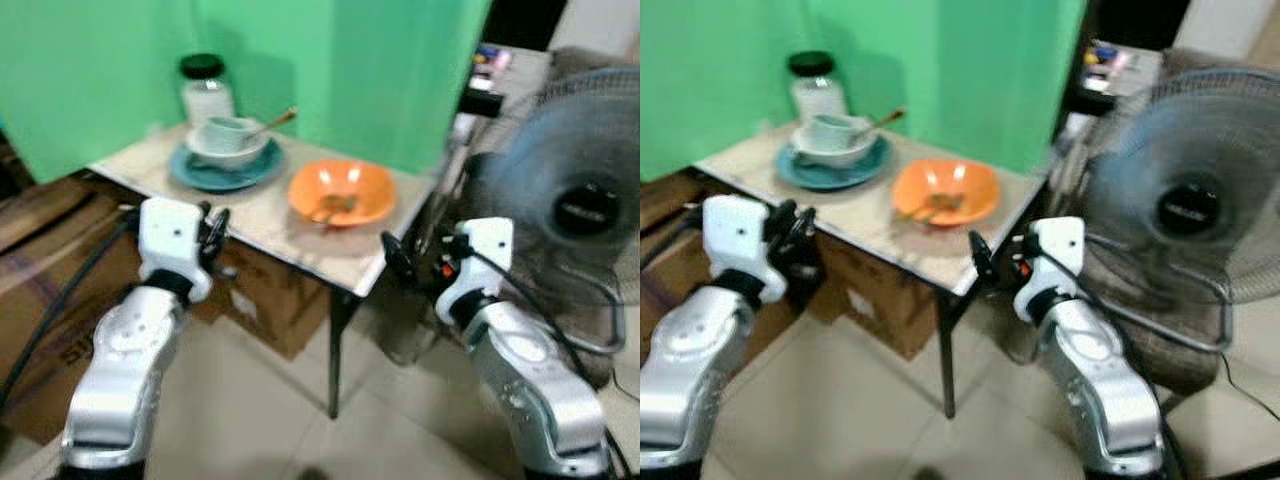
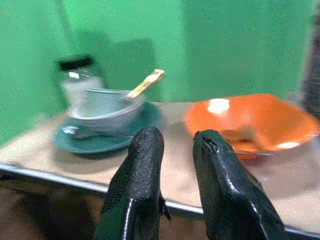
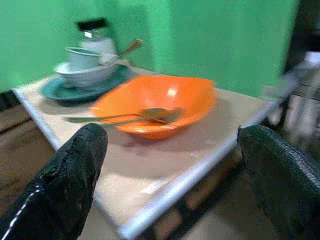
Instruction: Setting the table
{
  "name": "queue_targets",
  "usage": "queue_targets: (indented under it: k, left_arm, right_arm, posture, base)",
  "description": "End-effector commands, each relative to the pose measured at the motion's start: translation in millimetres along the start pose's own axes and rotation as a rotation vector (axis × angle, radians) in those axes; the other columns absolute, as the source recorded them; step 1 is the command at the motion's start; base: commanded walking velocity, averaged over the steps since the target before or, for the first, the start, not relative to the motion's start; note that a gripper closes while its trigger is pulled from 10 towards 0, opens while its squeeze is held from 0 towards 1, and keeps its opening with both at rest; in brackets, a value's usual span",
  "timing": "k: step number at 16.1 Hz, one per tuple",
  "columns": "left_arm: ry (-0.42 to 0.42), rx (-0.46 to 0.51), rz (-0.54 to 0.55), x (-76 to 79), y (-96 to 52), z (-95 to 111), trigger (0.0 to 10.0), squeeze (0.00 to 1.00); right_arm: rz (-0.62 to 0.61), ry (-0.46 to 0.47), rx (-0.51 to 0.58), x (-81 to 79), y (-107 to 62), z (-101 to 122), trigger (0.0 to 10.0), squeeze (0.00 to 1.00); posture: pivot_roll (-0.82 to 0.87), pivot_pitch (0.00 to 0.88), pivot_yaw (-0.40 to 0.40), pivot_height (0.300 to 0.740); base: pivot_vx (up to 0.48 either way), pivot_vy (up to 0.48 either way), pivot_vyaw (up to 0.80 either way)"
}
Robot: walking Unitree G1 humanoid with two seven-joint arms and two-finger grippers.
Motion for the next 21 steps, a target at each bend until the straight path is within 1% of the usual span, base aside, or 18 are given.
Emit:
queue_targets:
  k: [1, 4, 11, 15, 17, 19, 21]
  left_arm:
    - [0.022, 0.007, 0.012, -5.2, -1.5, 3.8, 10.0, 0.00]
    - [0.024, 0.007, 0.011, -5.4, 0.0, 4.2, 10.0, 0.00]
    - [0.022, 0.006, -0.006, -3.4, 1.4, 2.9, 10.0, 0.00]
    - [0.020, 0.007, -0.010, -3.9, -0.5, 2.4, 10.0, 0.00]
    - [0.020, 0.005, -0.013, -4.2, -1.7, 2.2, 10.0, 0.00]
    - [0.024, 0.002, -0.016, -4.8, -2.9, 1.7, 10.0, 0.00]
    - [0.026, -0.001, -0.021, -4.6, -4.0, 1.4, 10.0, 0.00]
  right_arm:
    - [0.018, 0.004, 0.011, -1.6, 1.4, 4.5, 10.0, 0.00]
    - [0.036, 0.013, -0.003, -3.4, 2.5, 4.5, 10.0, 0.00]
    - [0.054, 0.004, -0.040, -4.4, 2.6, 1.9, 10.0, 0.00]
    - [0.019, 0.023, -0.038, 0.1, 3.6, 0.5, 10.0, 0.00]
    - [0.020, 0.018, -0.039, -1.1, 3.2, -0.2, 10.0, 0.00]
    - [0.019, -0.015, -0.051, -1.6, 3.4, -1.8, 10.0, 0.00]
    - [0.023, -0.017, -0.058, -3.3, 3.1, -3.3, 10.0, 0.00]
  posture:
    - [0.09, 0.000, 0.009, 0.740]
    - [0.09, 0.000, 0.008, 0.740]
    - [0.08, 0.000, 0.001, 0.740]
    - [0.09, 0.000, 0.000, 0.740]
    - [0.09, 0.000, 0.002, 0.740]
    - [0.10, 0.000, 0.006, 0.740]
    - [0.10, 0.000, 0.008, 0.740]
  base:
    - [0.292, 0.000, 0.00]
    - [0.294, 0.000, 0.00]
    - [0.296, 0.000, 0.00]
    - [0.315, 0.000, 0.00]
    - [0.321, 0.000, 0.00]
    - [0.326, 0.000, 0.00]
    - [0.326, 0.000, 0.00]
Point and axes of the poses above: a point about 5 cm out from each wrist's last joint towards the gripper, its own y axis pointing out of the wrist towards the gripper, its own z axis along the axis of the wrist's last joint, x = y × z, the point moved 2 cm from there along y, pointing out of the wrist towards the gripper
